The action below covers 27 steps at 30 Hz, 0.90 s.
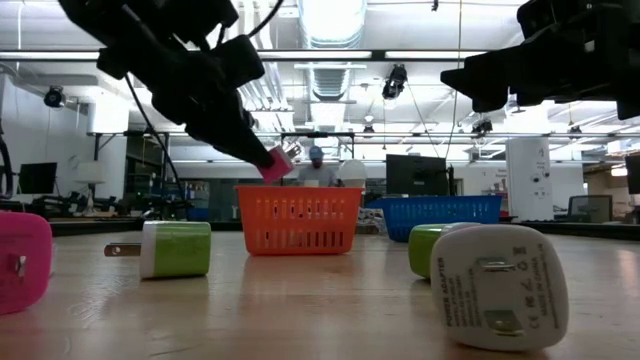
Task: Pick & Place Office items
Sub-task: Put the top pink white charger adapter into the orange bin
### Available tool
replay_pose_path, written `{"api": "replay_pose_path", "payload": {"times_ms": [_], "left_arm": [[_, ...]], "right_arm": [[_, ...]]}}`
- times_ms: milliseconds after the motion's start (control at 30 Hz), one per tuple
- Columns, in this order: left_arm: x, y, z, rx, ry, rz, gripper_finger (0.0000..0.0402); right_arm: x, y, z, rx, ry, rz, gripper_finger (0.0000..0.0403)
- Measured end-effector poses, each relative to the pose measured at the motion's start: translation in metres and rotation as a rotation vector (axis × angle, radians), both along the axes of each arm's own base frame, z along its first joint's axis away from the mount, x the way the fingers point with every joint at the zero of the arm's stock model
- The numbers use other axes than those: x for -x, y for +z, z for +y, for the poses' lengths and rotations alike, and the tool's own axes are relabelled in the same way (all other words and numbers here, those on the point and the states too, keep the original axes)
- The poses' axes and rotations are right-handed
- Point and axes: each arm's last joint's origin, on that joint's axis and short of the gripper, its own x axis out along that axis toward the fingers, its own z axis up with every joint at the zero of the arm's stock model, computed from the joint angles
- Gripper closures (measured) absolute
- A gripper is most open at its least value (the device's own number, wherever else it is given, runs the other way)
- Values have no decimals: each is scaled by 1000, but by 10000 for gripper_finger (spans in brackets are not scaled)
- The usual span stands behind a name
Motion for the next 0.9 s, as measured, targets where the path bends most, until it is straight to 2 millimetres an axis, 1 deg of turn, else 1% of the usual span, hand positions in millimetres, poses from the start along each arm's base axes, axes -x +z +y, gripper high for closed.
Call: {"api": "replay_pose_path", "payload": {"times_ms": [267,467,900], "left_arm": [[-9,-11,0,-4,6,100,292],[-18,-12,0,-17,-3,149,292],[-23,-30,4,-23,3,230,292]], "right_arm": [[0,-1,0,1,0,7,161],[0,-1,0,1,0,7,161],[0,-1,0,2,0,15,161]]}}
